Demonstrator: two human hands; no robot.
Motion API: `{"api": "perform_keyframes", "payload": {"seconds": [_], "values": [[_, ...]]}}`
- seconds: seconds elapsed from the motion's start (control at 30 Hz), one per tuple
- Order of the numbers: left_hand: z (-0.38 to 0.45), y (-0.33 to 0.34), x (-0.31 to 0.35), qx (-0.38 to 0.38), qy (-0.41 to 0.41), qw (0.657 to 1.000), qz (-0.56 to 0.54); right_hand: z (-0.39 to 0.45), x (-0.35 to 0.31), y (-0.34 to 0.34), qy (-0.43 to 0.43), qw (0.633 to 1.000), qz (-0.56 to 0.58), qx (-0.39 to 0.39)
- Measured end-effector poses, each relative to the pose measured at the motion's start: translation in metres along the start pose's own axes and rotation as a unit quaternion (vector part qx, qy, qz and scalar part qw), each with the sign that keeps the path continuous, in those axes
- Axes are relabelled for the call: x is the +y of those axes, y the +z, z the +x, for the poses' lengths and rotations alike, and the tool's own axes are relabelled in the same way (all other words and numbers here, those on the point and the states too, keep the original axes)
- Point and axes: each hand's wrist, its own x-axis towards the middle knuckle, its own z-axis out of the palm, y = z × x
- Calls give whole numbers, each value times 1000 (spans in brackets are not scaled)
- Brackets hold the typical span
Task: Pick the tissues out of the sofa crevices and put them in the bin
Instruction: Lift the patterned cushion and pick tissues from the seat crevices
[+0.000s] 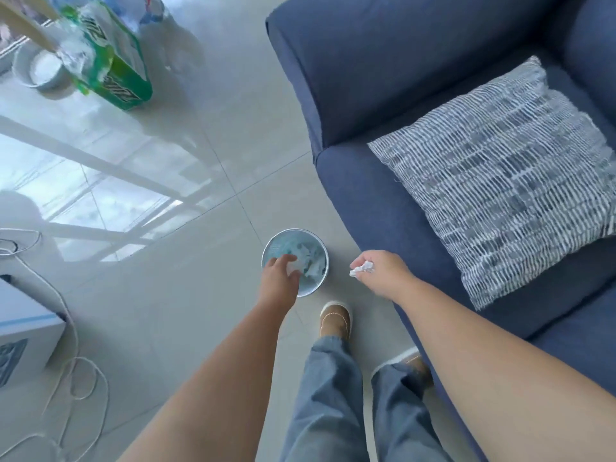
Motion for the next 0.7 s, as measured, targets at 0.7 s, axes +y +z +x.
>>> {"api": "perform_keyframes", "payload": {"seconds": [0.7], "values": [[37,-31,-74,-74,-40,996,32,65,-81,73,-25,994,-83,-63]]}}
